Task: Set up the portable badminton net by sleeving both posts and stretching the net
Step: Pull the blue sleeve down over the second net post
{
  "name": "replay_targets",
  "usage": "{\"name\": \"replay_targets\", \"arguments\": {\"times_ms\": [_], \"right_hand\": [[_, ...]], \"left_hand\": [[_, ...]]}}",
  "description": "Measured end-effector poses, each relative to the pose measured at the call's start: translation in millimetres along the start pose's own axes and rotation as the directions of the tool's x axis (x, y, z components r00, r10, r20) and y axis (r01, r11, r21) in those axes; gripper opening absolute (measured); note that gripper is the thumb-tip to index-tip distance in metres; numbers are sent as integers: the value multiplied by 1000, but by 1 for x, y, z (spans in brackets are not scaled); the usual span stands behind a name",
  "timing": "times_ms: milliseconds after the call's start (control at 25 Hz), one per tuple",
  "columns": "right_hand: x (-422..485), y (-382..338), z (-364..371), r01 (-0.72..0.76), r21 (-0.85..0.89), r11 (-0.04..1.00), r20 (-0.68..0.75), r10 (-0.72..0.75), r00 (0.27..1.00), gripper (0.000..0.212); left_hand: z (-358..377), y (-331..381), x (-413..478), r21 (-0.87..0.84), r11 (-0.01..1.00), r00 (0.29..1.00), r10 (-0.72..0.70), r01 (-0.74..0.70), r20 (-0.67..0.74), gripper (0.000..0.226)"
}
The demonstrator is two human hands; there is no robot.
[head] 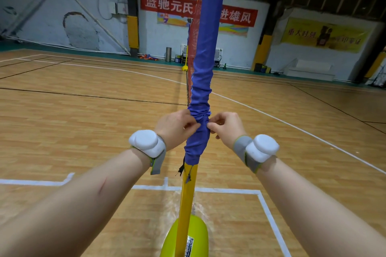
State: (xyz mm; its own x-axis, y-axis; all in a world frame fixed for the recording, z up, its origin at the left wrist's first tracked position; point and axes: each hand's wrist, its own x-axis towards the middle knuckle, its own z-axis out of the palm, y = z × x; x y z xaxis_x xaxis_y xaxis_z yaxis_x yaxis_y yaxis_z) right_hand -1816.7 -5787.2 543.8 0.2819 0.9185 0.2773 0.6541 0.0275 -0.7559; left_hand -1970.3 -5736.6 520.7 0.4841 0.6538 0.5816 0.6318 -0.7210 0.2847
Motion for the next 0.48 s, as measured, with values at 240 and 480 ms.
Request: {"name": "replay_targets", "arguments": {"times_ms": [240, 480], "right_hand": [[0, 2, 4, -7, -135, 991, -59, -1, 998, 11], [-1, 0, -3, -2, -140, 990, 16, 4, 1000, 5]], "left_hand": [[8, 18, -4, 102, 993, 992, -69, 59, 106, 29], [9, 31, -3, 46, 995, 988, -96, 91, 121, 19]]}}
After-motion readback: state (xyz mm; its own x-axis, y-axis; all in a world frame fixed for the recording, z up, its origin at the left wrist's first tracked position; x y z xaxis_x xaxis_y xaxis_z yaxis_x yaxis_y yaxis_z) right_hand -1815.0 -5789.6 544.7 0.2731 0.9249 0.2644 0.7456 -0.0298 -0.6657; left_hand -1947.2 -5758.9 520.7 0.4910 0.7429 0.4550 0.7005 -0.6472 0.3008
